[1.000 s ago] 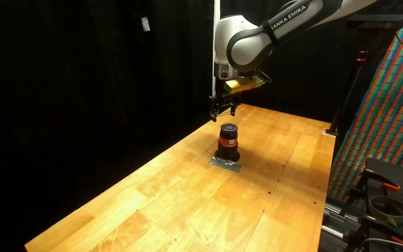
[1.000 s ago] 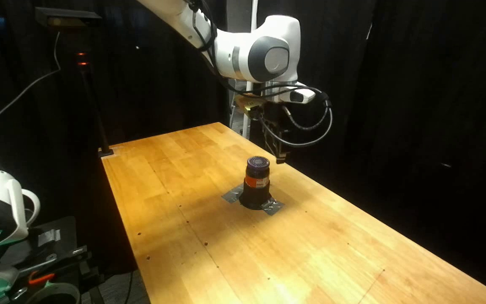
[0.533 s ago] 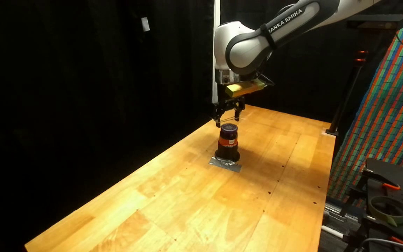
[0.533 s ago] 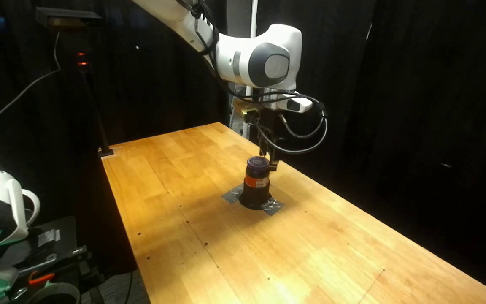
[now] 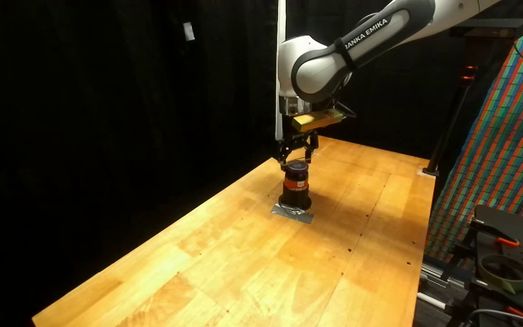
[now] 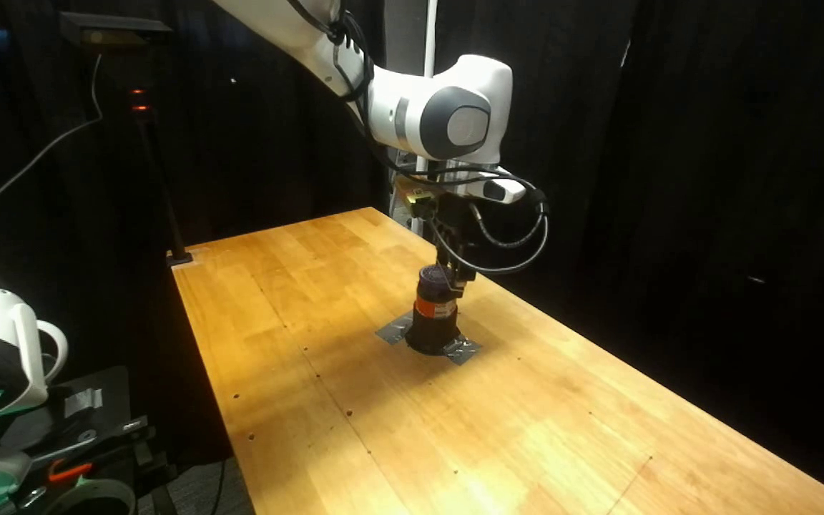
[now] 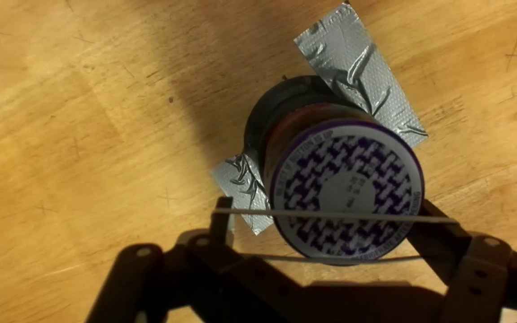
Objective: Put the rubber band on the jar.
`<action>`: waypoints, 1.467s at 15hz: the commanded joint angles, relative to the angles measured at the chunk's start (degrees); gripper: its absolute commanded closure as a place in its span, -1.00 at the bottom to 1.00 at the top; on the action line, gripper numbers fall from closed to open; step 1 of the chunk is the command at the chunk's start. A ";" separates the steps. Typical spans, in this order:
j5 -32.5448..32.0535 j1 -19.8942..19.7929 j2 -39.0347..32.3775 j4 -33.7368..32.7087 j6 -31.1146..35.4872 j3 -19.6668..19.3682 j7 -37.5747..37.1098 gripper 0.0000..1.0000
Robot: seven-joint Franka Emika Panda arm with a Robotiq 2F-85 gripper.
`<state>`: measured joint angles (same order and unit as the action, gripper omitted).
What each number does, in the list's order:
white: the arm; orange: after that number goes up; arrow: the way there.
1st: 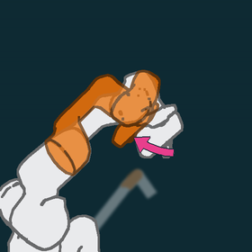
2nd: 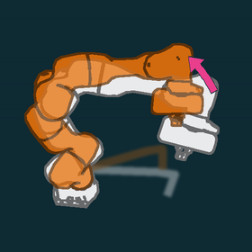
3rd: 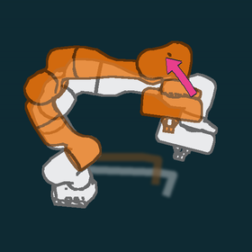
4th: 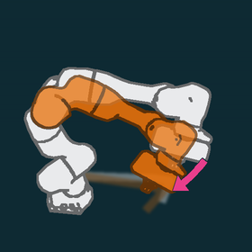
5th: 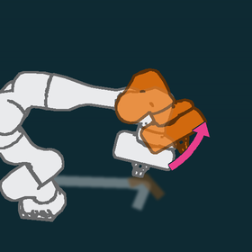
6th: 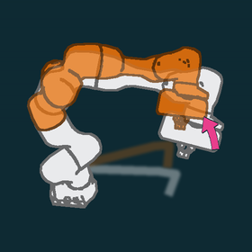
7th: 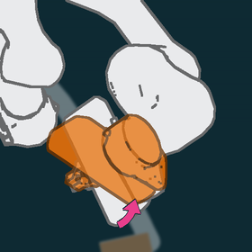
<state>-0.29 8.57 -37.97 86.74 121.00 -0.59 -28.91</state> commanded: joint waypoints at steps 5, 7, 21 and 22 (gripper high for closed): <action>1.78 0.13 -1.43 -0.38 3.40 -0.20 1.15 -1.00; 1.89 0.10 -1.63 -0.34 3.81 -0.17 1.21 -1.00; 0.95 0.60 -1.84 0.35 4.80 -0.90 0.52 -1.00; 0.89 0.61 -1.92 0.35 4.99 -0.97 0.46 -1.00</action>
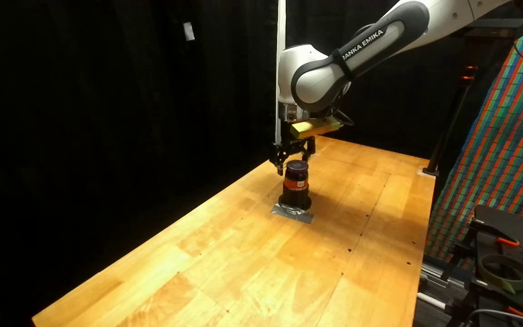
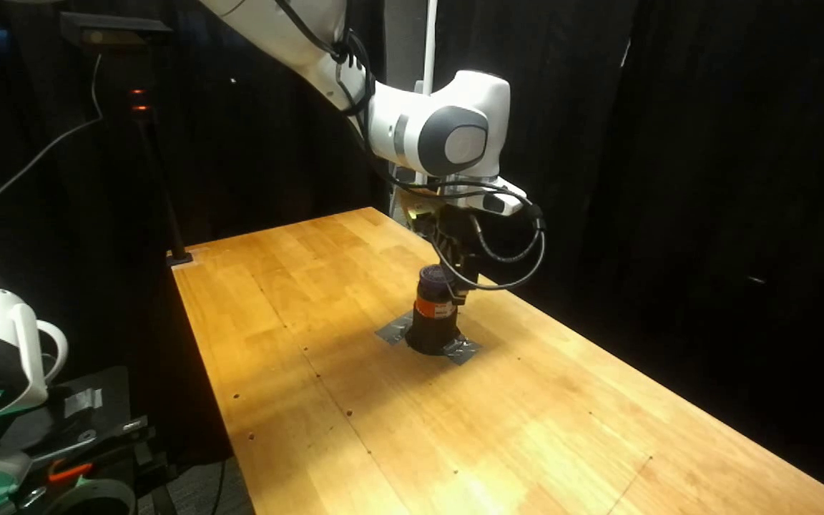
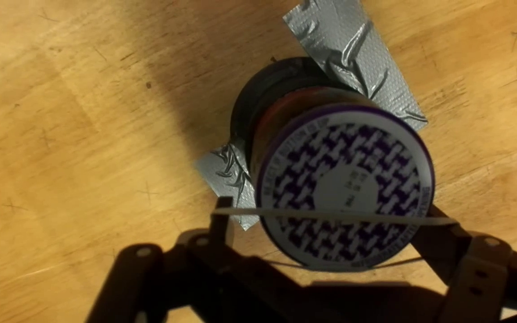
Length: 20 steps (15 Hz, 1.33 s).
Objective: Put the rubber band on the jar.
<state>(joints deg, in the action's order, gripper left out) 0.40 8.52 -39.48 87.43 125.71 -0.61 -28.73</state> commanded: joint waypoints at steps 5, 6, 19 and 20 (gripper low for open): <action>0.61 0.58 -0.24 -0.01 1.39 -0.85 0.05 -1.00; 0.84 0.54 -0.19 0.07 1.61 -0.84 -0.26 -1.00; 0.47 0.71 3.35 4.37 -3.21 -0.69 0.38 -1.00; 0.56 0.72 3.81 5.02 -3.26 -0.62 0.37 -1.00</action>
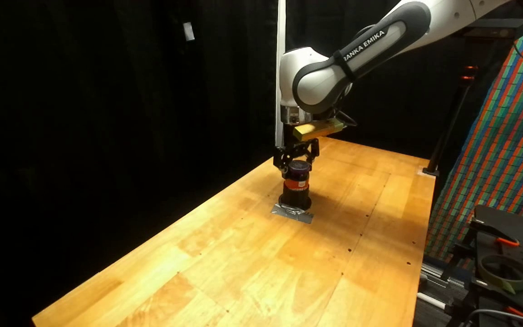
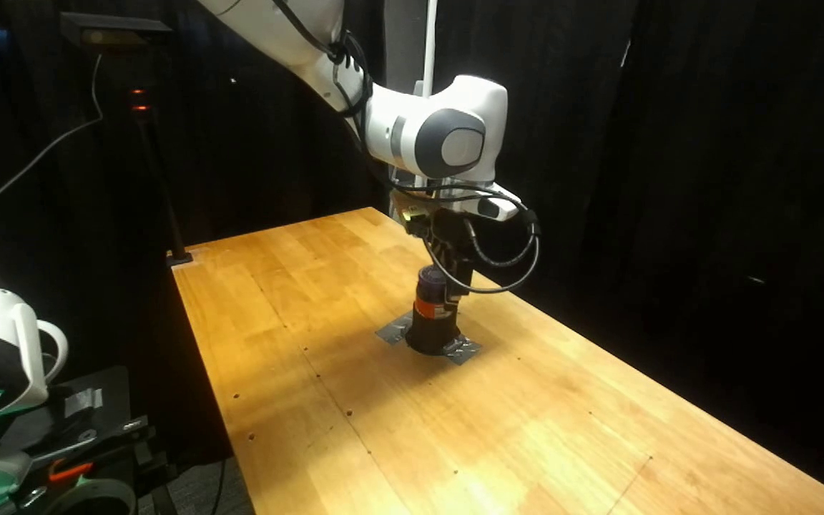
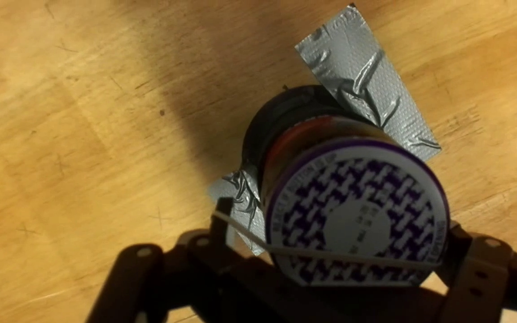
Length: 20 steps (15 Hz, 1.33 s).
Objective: Put the rubber band on the jar.
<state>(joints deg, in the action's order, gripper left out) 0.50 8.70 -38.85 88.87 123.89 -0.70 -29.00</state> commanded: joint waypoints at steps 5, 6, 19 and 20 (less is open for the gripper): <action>0.97 0.60 5.71 8.27 1.27 0.01 0.90 -1.00; 1.10 0.62 6.32 9.38 2.00 0.17 0.94 -1.00; 2.35 0.89 17.14 31.02 24.08 0.73 0.99 -1.00; 2.55 0.84 17.95 32.58 25.81 0.77 1.04 -1.00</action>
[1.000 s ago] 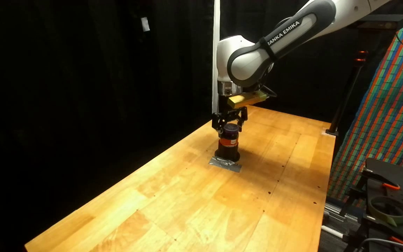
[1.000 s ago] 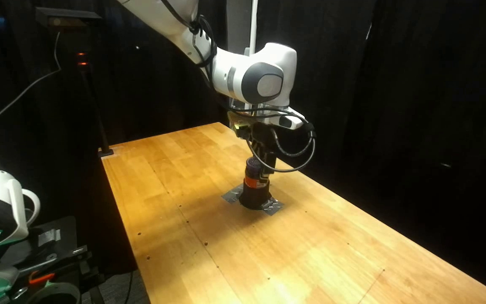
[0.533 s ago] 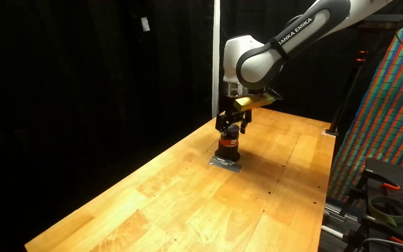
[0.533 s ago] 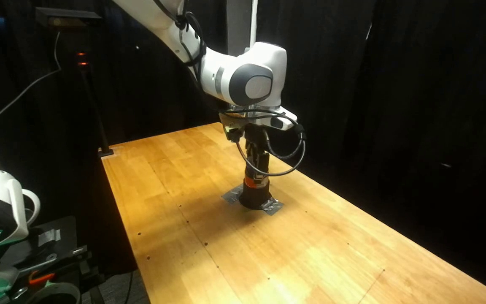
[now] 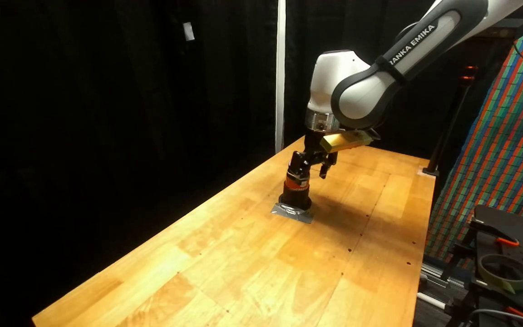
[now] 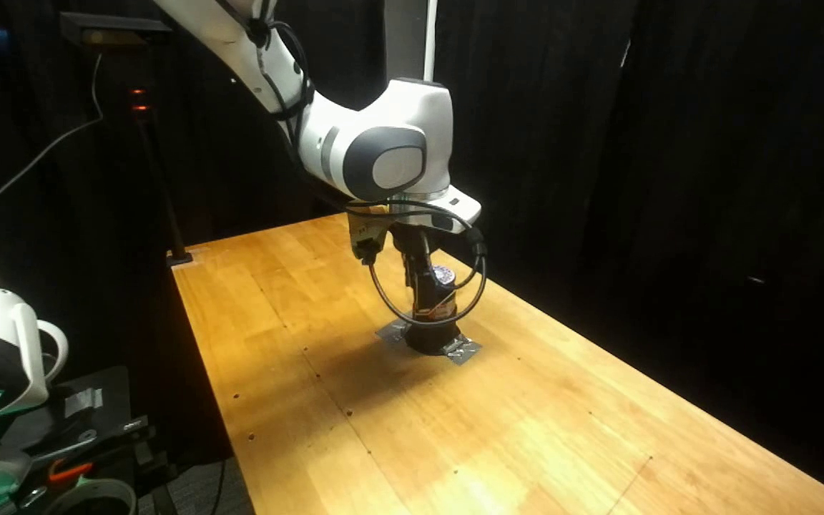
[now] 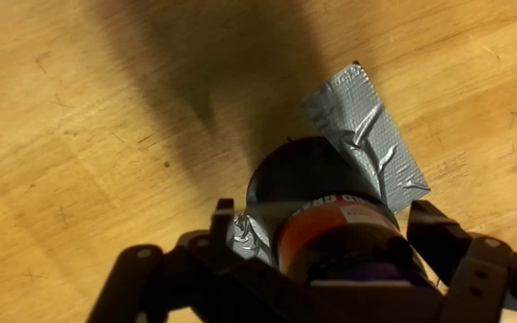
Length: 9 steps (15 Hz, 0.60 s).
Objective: Put the rubber band on the jar.
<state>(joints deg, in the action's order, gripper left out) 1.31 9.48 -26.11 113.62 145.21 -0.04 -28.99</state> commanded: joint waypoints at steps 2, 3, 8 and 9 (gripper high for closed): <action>2.23 0.03 6.44 10.64 9.06 0.20 1.05 -1.00; 2.64 0.02 7.21 12.22 11.61 0.32 1.07 -0.50; 4.28 -0.05 10.46 20.29 23.38 0.90 2.51 0.16; 4.90 -0.26 11.12 22.04 26.06 1.27 3.11 0.30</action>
<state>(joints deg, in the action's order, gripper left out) 3.43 9.50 -19.64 128.15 165.25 0.34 -28.42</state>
